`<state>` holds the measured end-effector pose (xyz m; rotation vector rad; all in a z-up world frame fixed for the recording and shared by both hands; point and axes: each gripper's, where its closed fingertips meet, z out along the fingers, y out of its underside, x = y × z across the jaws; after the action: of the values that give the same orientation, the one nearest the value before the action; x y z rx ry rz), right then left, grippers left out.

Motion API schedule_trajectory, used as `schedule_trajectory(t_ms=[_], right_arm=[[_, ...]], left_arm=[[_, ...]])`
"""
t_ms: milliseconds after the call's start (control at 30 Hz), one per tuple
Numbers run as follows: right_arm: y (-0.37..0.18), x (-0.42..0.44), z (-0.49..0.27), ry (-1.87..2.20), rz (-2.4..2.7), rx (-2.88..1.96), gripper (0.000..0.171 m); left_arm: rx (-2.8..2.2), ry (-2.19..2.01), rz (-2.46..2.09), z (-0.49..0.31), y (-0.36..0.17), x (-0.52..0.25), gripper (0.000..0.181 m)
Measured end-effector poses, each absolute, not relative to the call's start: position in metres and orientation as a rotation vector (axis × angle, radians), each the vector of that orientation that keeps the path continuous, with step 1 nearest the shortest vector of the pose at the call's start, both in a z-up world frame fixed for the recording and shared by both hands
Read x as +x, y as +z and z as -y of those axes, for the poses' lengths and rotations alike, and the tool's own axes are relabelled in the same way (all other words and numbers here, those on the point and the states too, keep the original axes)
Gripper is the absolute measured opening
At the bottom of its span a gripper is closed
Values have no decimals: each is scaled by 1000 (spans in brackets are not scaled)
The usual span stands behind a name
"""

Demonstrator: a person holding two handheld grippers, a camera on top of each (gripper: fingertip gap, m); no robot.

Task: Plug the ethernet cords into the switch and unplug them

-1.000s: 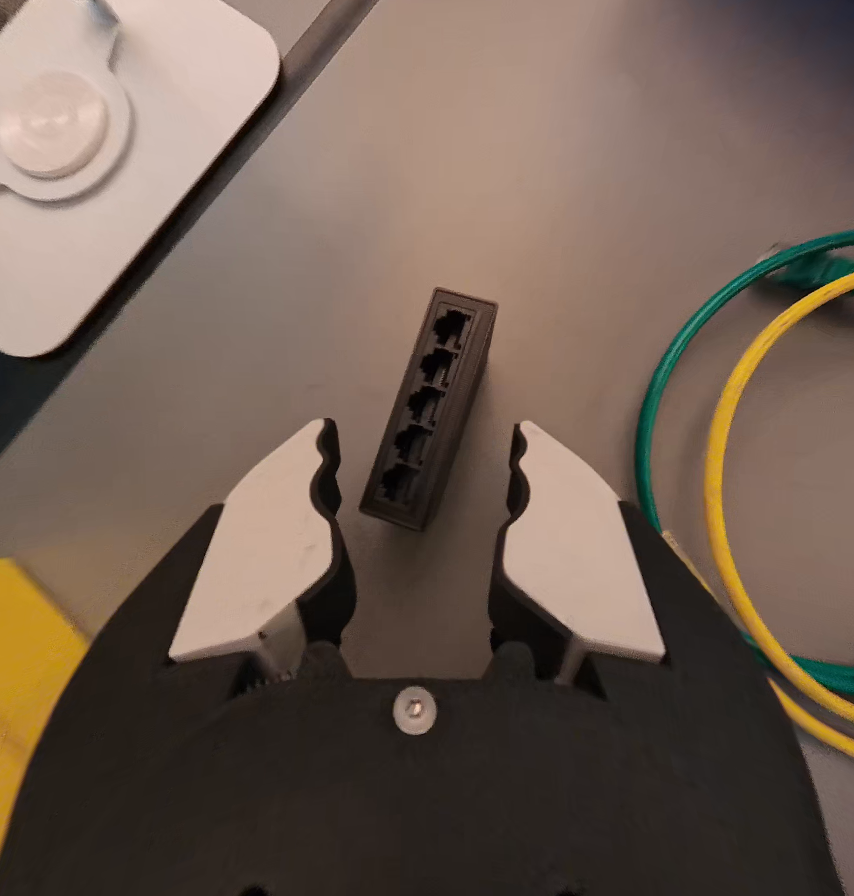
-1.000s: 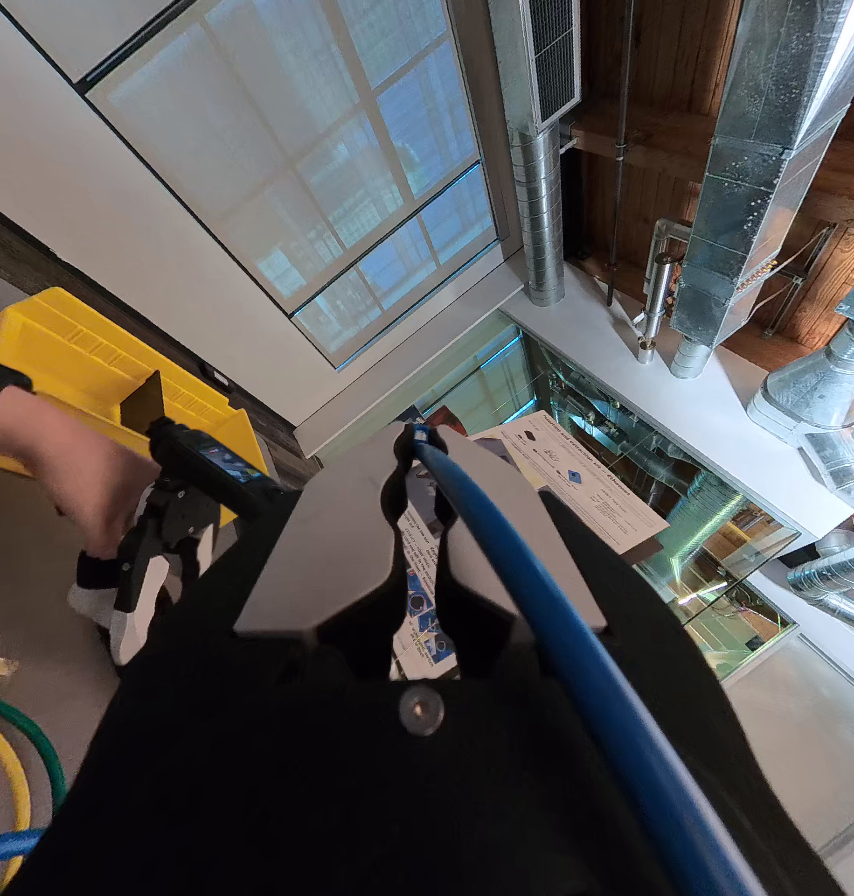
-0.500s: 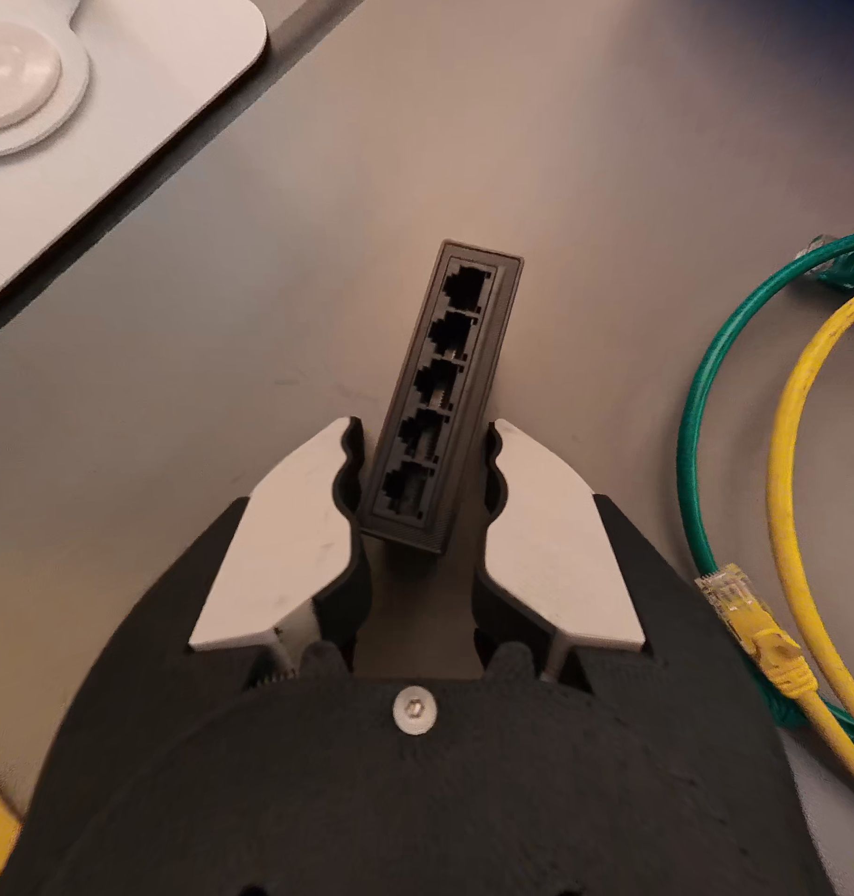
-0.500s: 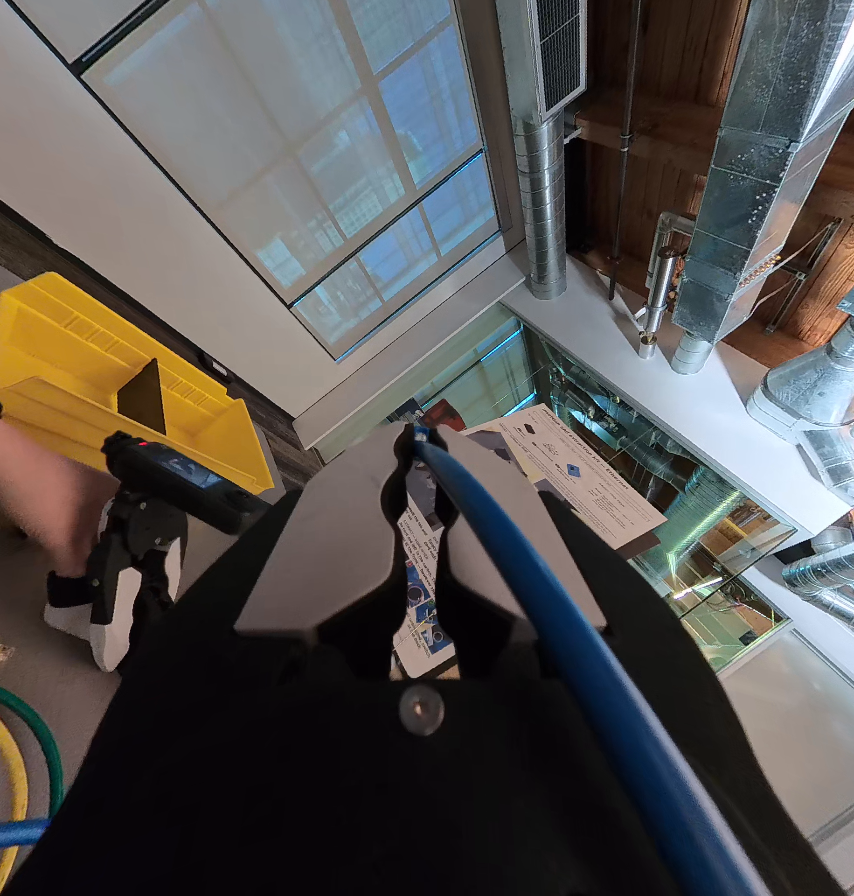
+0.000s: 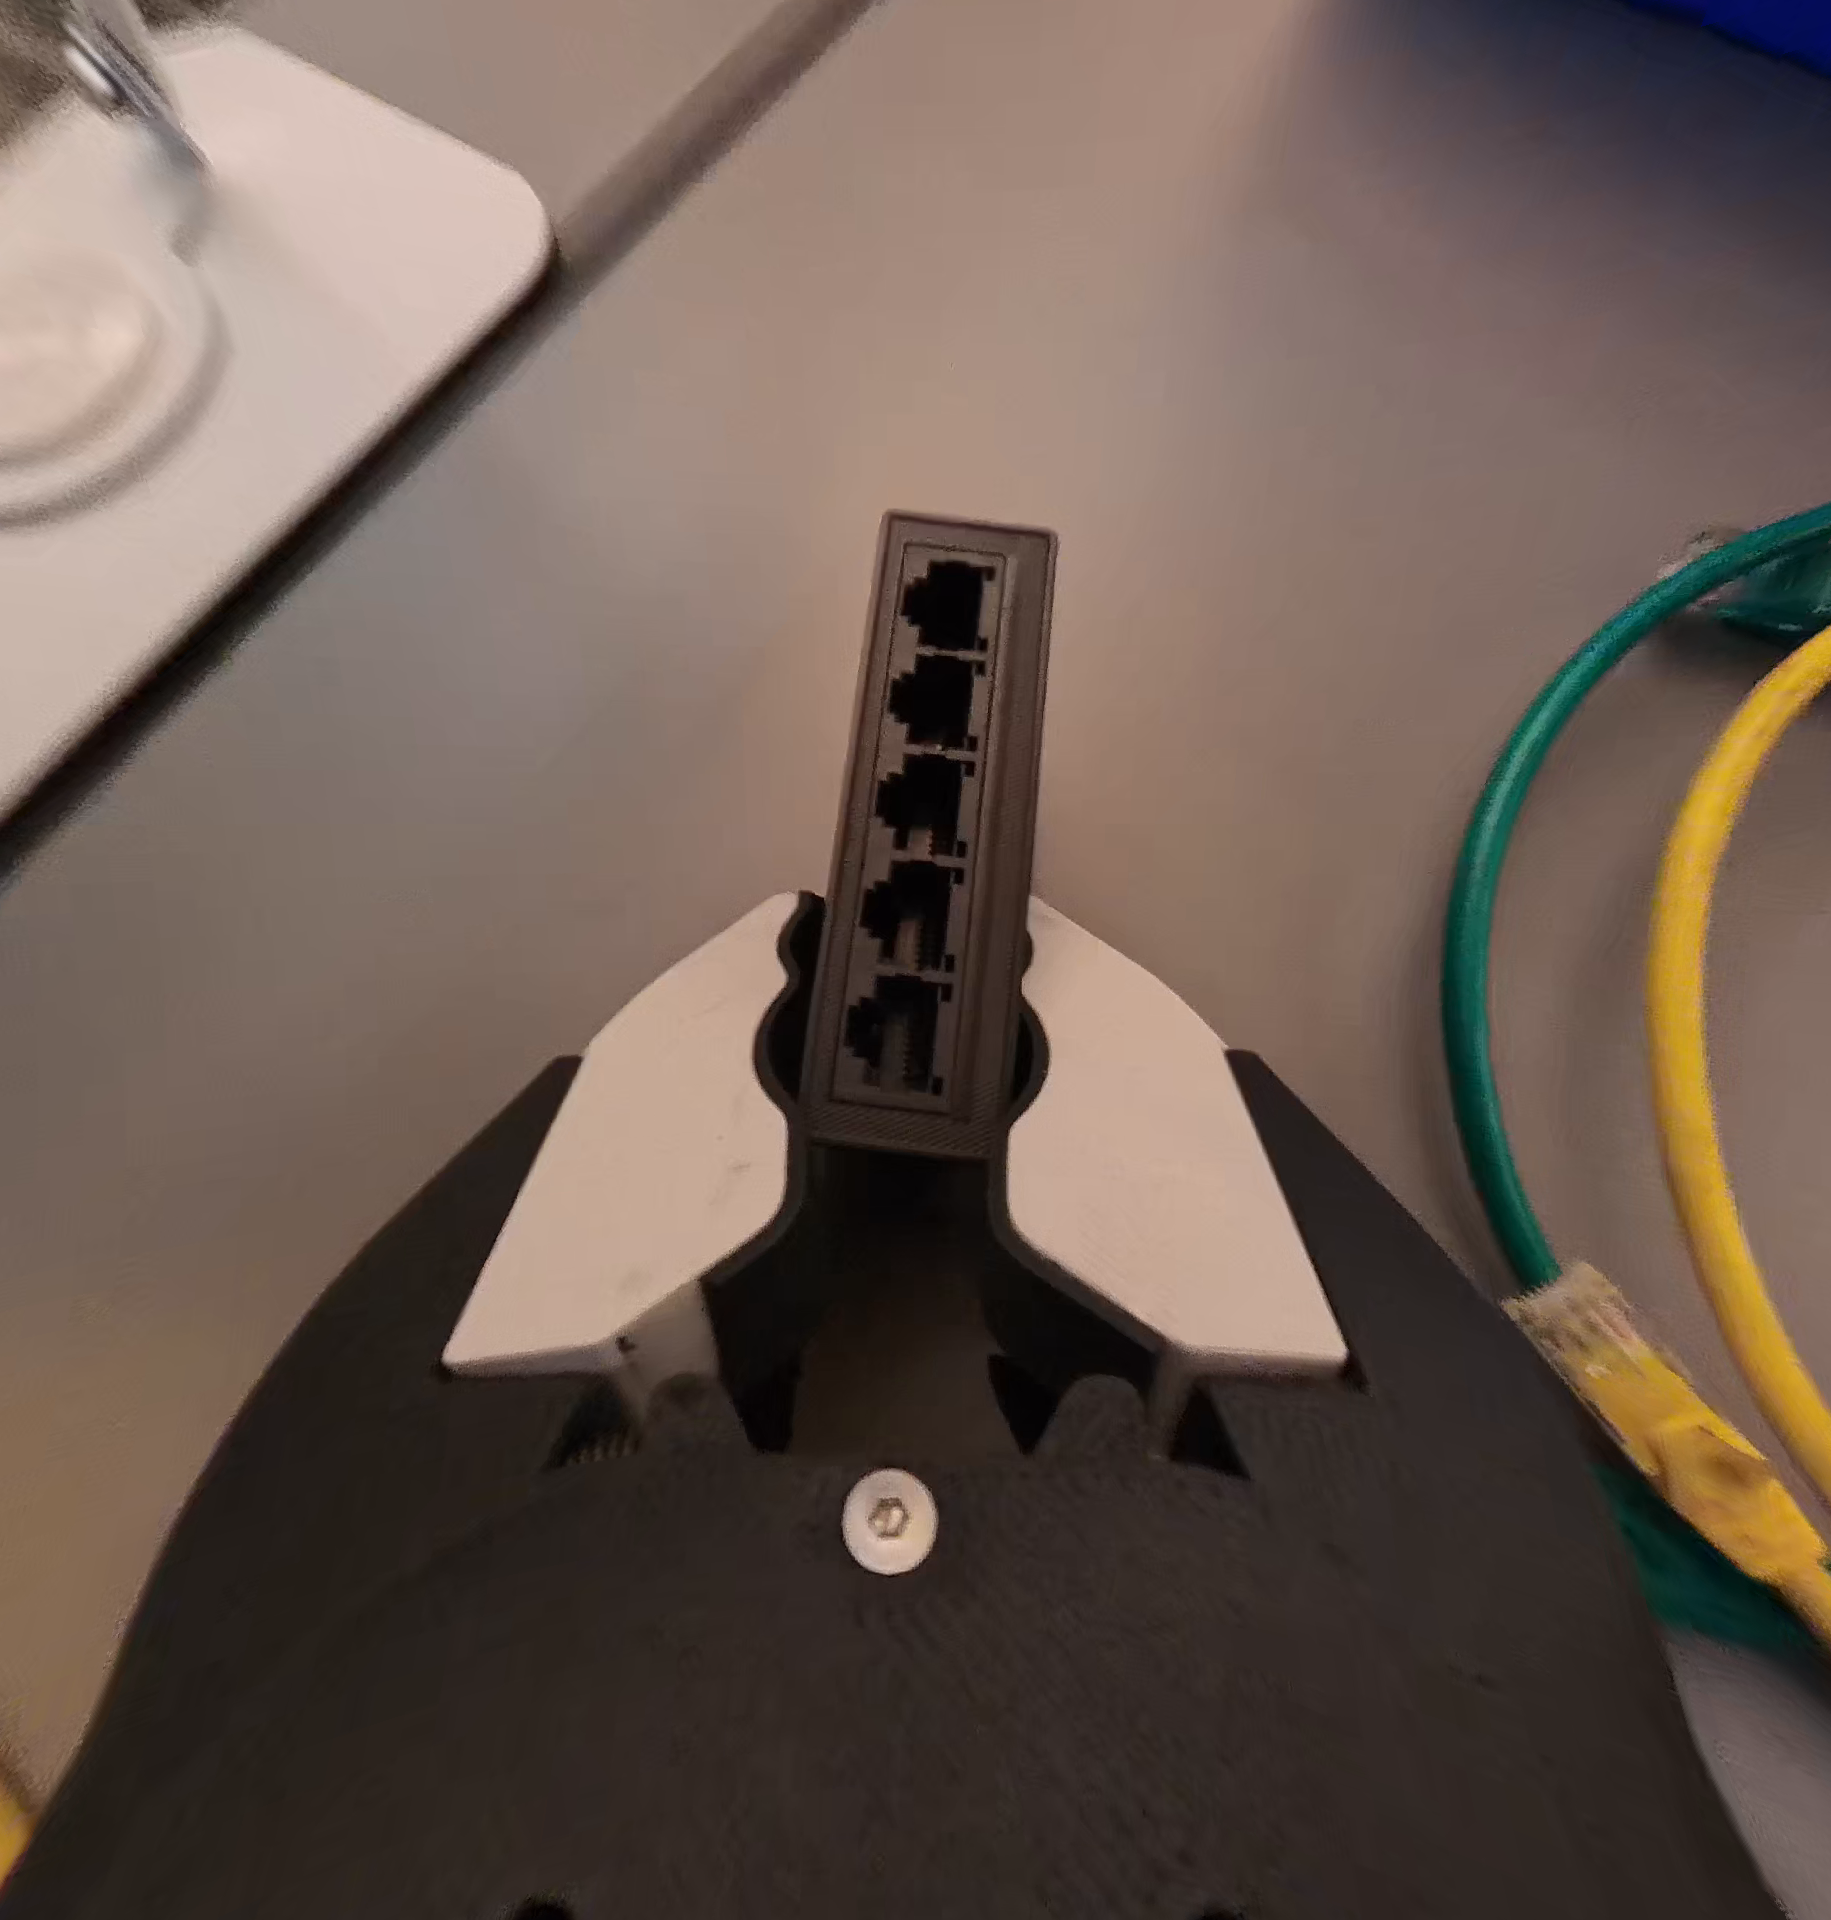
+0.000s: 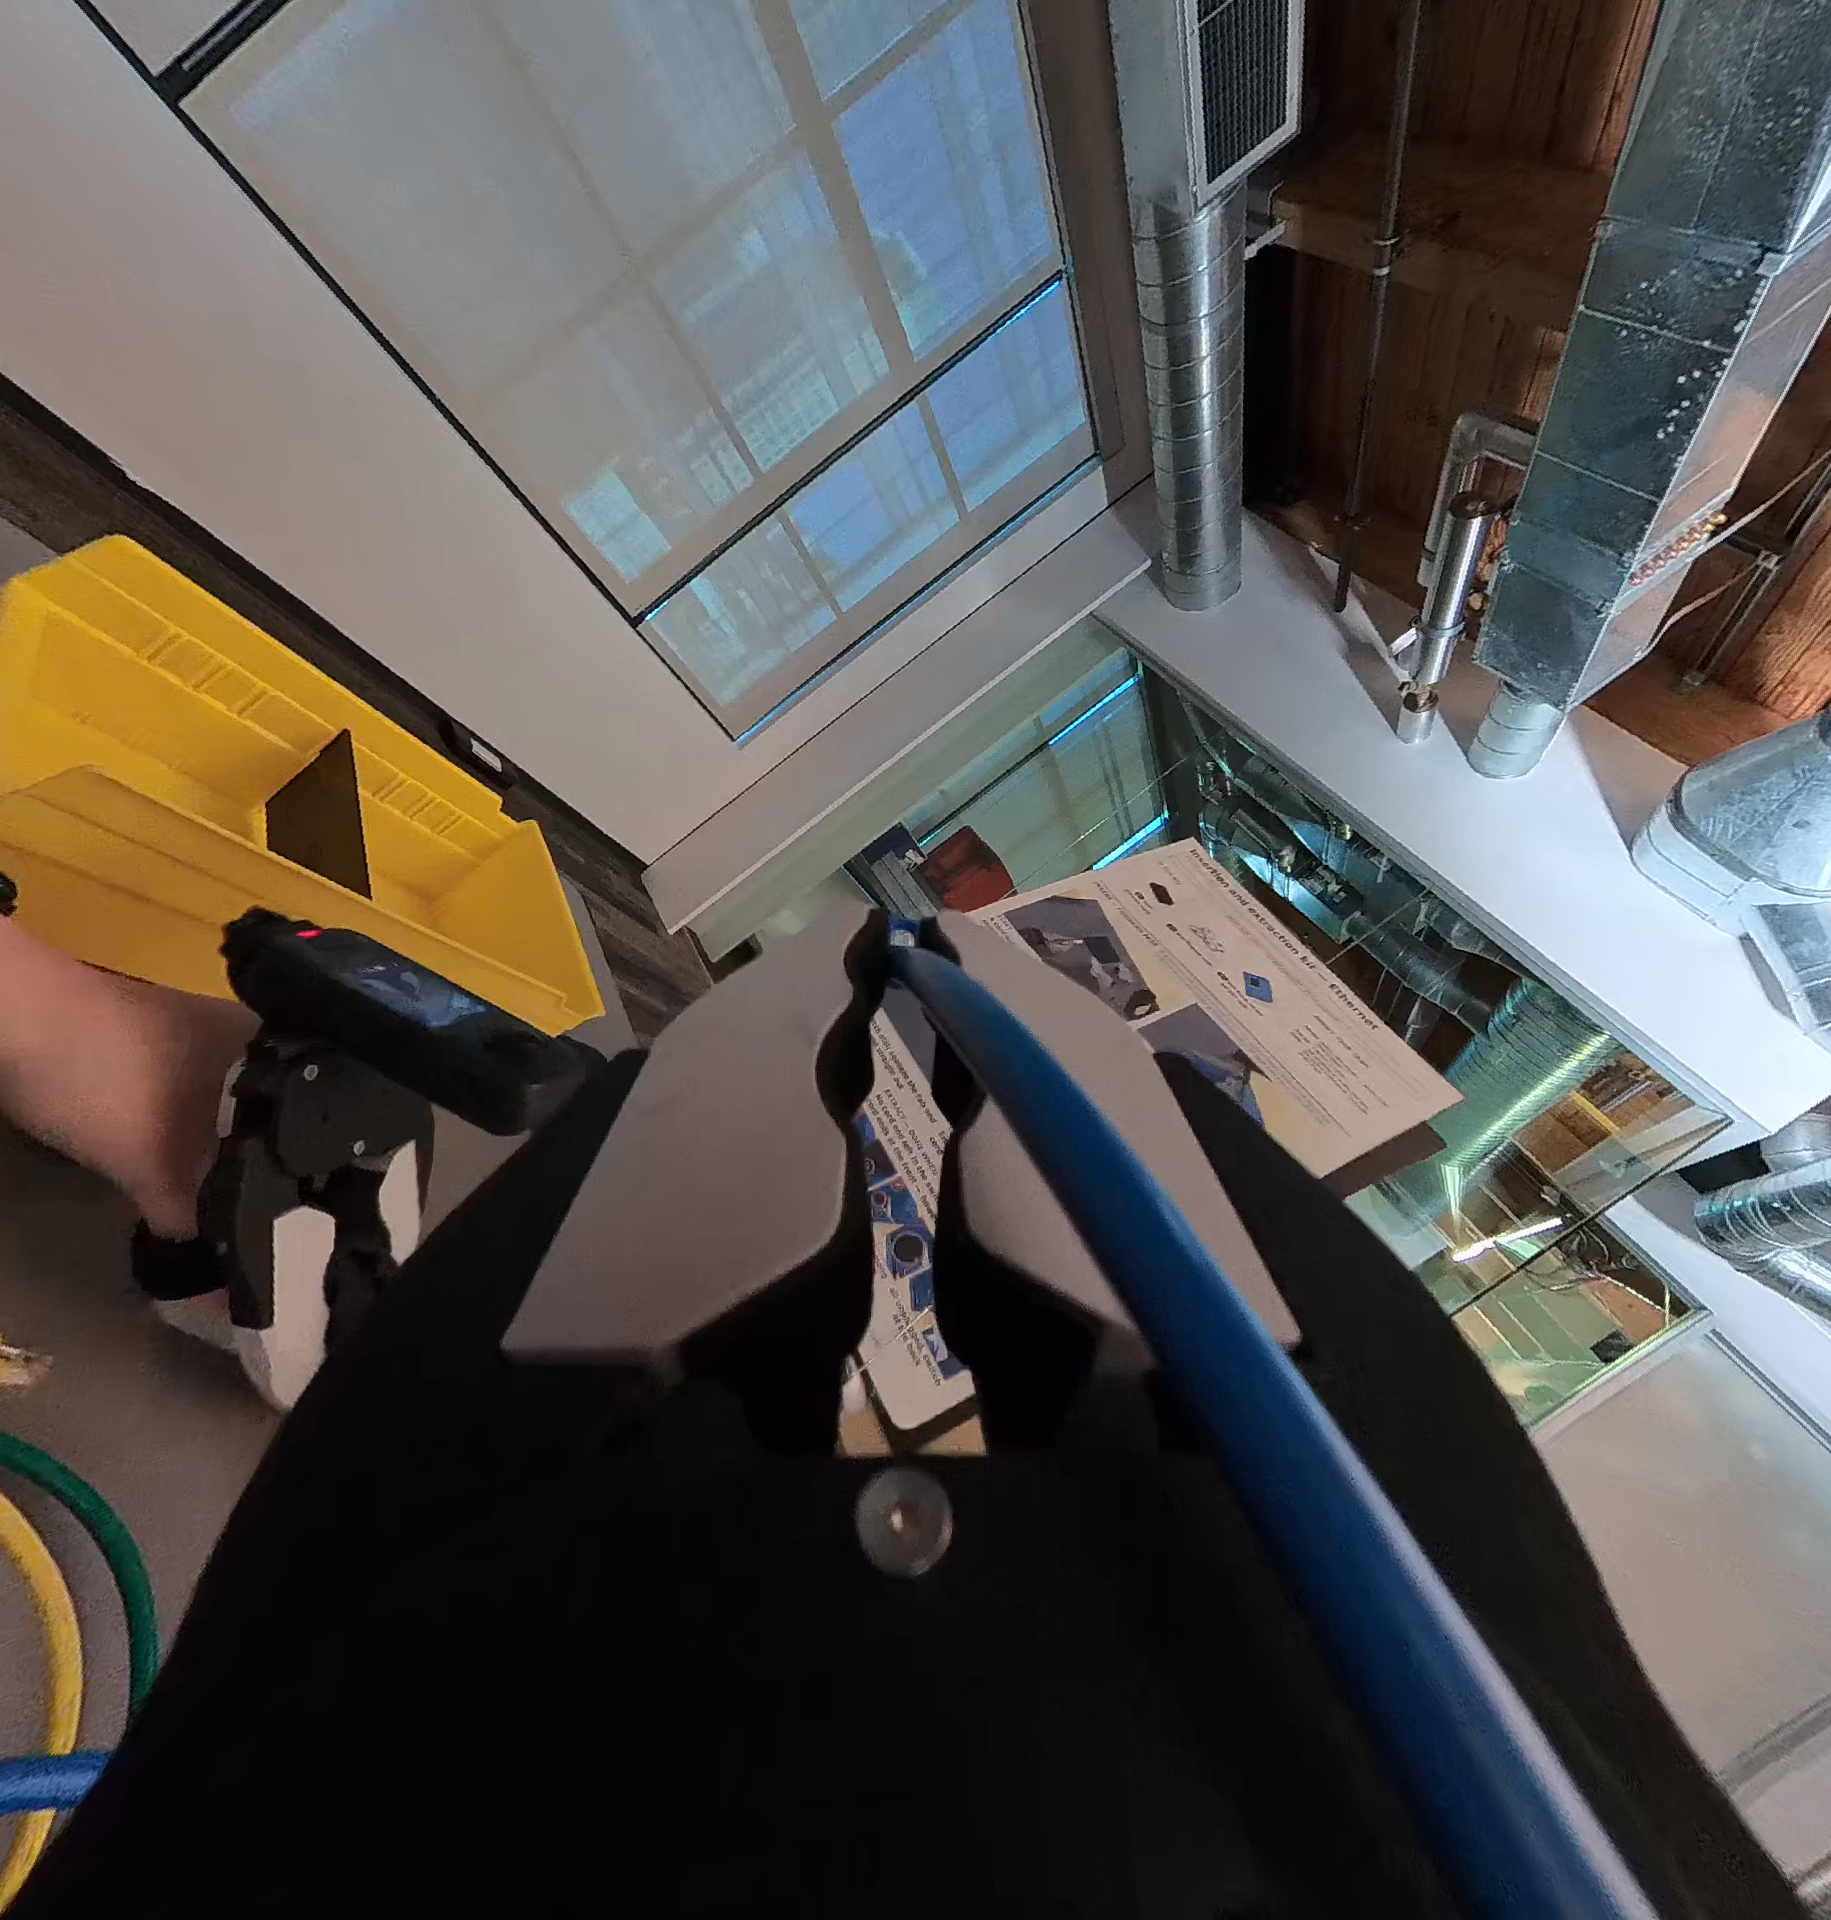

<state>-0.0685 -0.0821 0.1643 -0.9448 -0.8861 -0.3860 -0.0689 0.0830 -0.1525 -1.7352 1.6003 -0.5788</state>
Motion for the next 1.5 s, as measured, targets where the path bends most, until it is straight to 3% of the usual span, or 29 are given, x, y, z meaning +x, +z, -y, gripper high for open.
schedule_trajectory(t_ms=[367, 567, 1500], right_arm=[[155, -71, 57, -328, 746, -1019, 6], [142, -91, 43, -226, 664, -1037, 6], [149, -103, 54, -98, 520, -978, 6]], left_arm=[[-1113, -8, -1350, -89, 13, -94, 31], [-943, 275, -1236, -77, 69, -117, 30], [-699, 407, -1107, -14, 124, -121, 29]])
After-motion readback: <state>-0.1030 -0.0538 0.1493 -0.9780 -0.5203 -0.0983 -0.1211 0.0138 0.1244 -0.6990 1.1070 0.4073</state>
